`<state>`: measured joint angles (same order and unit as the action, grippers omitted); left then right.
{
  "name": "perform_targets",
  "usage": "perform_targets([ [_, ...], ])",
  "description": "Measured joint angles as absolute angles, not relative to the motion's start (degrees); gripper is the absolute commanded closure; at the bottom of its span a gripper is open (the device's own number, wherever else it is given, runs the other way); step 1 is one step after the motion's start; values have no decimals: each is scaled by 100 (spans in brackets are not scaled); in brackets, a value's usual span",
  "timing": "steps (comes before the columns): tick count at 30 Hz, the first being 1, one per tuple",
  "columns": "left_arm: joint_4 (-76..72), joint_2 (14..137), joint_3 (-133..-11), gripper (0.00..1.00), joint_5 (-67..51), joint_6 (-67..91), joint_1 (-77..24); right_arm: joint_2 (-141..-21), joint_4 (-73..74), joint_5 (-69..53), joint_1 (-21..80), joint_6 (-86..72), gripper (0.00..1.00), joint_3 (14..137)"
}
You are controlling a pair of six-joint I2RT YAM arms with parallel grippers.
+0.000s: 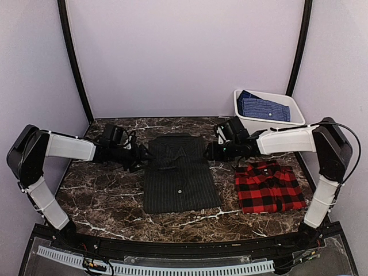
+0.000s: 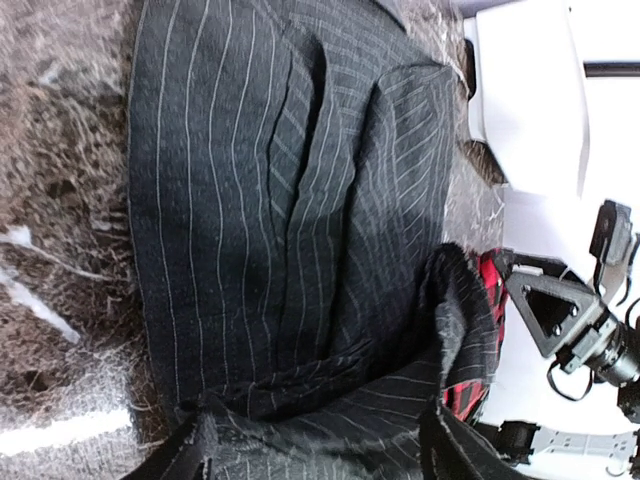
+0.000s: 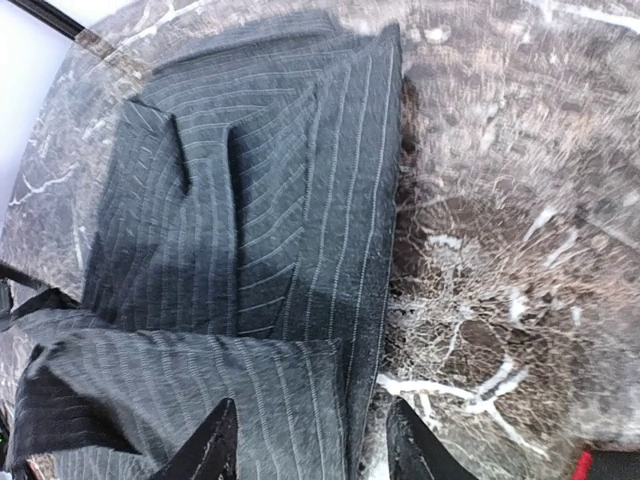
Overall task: Fold and stack the long sleeve shirts
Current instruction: Smooth out the 2/3-rectangle-folded shirt at the center of the board.
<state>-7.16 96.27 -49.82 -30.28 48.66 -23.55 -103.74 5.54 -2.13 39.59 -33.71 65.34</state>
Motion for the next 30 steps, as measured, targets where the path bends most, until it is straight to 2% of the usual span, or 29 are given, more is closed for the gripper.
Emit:
perform_targets([
  [8, -287, 9133, -5315, 28, -2550, 4453, -2270, -9771, 578, -403, 4152, -3098, 71, 6554],
  [11, -110, 8952, -5415, 40, -2408, 4270, -2265, -9773, 541, -611, 4436, -3017, 73, 6589],
  [14, 51, 8803, -5433, 60, -2364, 4150, -2268, -9937, 591, -781, 4845, -2904, 73, 6807],
  [18, 189, 8753, -5430, 73, -2377, 4084, -2375, -10525, 607, -945, 5245, -2788, 73, 7454],
  [22, 167, 8812, -5428, 79, -2512, 4051, -2731, -11281, 740, -958, 5258, -2740, 75, 8152],
  [30, -73, 10136, -5894, 80, -2862, 4058, -2980, -12602, 985, -969, 4744, -2727, 73, 8930],
])
